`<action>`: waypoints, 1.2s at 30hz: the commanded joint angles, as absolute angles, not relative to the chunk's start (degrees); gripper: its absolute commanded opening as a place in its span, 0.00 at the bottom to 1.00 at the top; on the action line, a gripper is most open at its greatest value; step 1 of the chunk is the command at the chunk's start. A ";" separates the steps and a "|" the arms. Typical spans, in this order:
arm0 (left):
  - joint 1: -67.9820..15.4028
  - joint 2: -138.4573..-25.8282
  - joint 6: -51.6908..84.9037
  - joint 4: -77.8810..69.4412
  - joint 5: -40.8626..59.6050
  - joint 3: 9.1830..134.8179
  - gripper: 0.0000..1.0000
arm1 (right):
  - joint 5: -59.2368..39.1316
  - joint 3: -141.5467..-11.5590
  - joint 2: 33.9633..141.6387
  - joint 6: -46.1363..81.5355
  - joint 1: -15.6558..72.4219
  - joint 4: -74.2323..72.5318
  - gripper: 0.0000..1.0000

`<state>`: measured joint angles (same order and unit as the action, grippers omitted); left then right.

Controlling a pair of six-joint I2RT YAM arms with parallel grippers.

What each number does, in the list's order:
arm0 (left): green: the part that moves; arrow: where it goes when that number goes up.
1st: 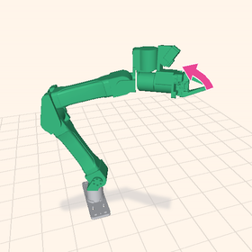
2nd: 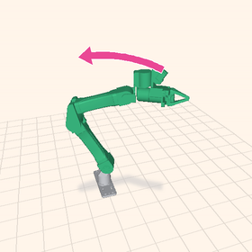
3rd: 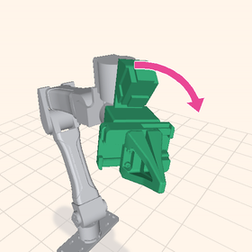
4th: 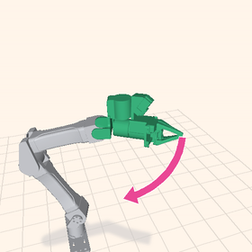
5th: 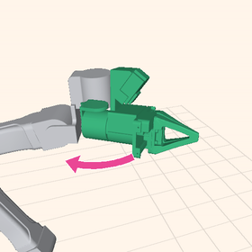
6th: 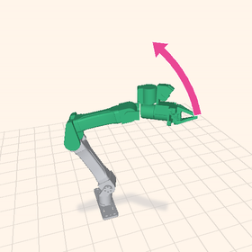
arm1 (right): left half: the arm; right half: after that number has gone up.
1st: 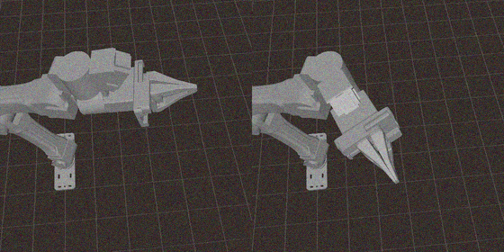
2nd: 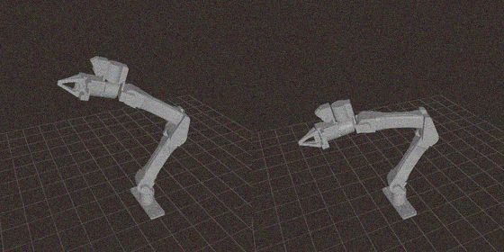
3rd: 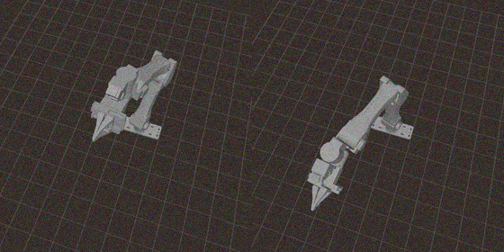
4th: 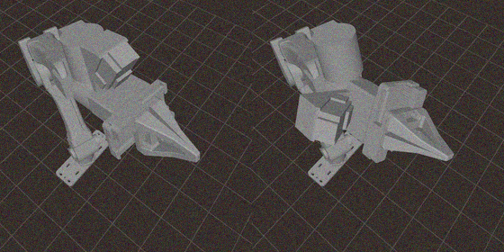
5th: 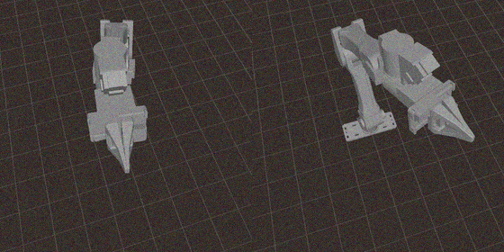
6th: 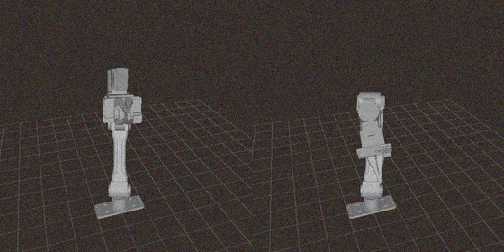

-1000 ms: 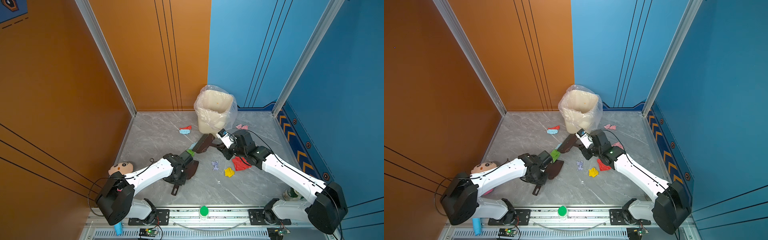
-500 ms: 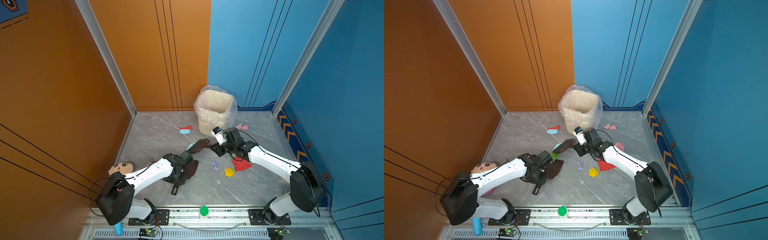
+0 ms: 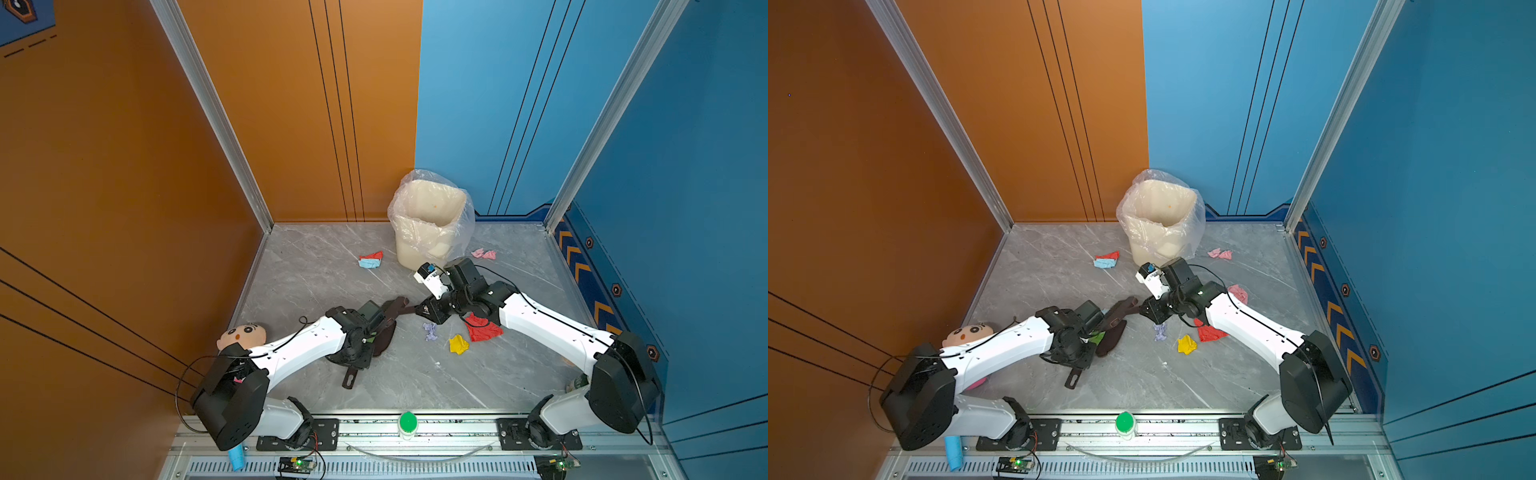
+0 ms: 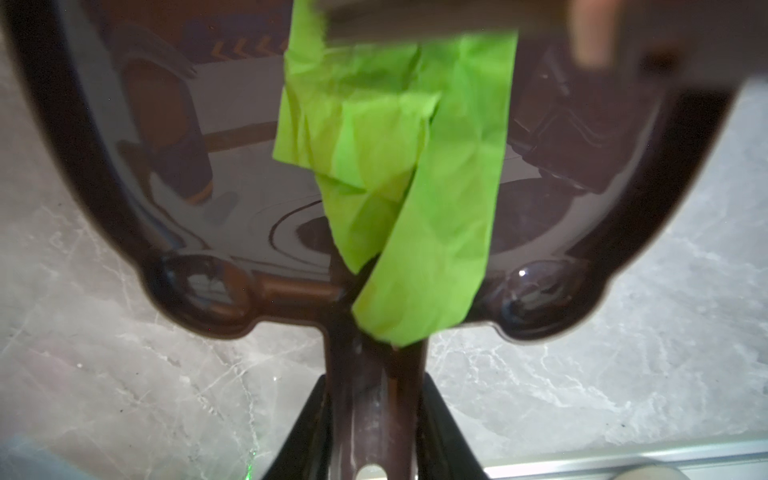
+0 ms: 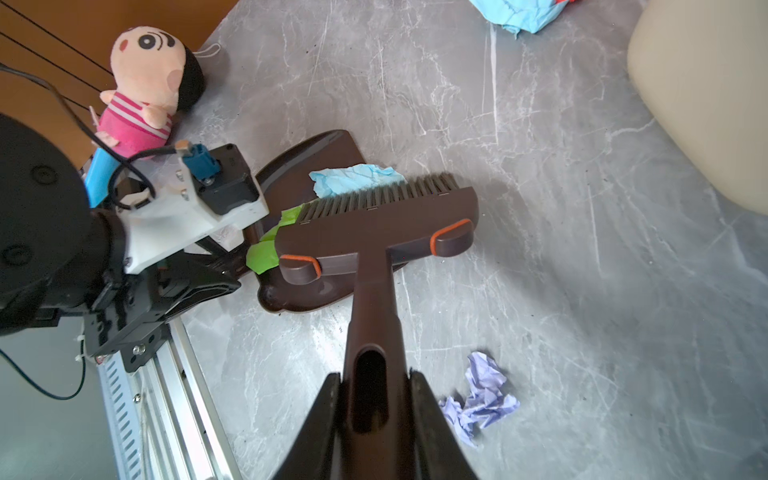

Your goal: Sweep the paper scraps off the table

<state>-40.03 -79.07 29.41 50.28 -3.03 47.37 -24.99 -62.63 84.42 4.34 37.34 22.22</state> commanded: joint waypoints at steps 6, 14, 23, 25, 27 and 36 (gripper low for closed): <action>-39.28 -78.22 28.77 49.49 -5.40 46.83 0.00 | -23.91 -63.64 81.57 4.74 35.82 15.36 0.00; -39.24 -76.46 29.20 49.42 -8.87 47.18 0.00 | -19.81 -62.57 79.39 6.13 33.03 12.93 0.00; -38.82 -73.40 28.77 48.22 -13.62 47.60 0.00 | -18.37 -58.11 71.33 6.26 29.44 16.09 0.00; -38.47 -73.24 28.48 47.59 -12.60 47.30 0.00 | -17.14 -57.19 69.38 6.33 28.72 16.77 0.00; -38.02 -73.63 28.17 47.55 -11.48 47.23 0.00 | -16.88 -56.50 67.74 6.45 27.82 17.28 0.00; -37.71 -76.93 27.14 48.27 -5.58 47.29 0.00 | -18.23 -57.21 70.51 6.77 29.18 13.85 0.00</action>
<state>-38.15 -75.85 28.25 47.57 -8.40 47.31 -17.74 -56.40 68.77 6.04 28.12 17.26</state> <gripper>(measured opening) 0.309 0.265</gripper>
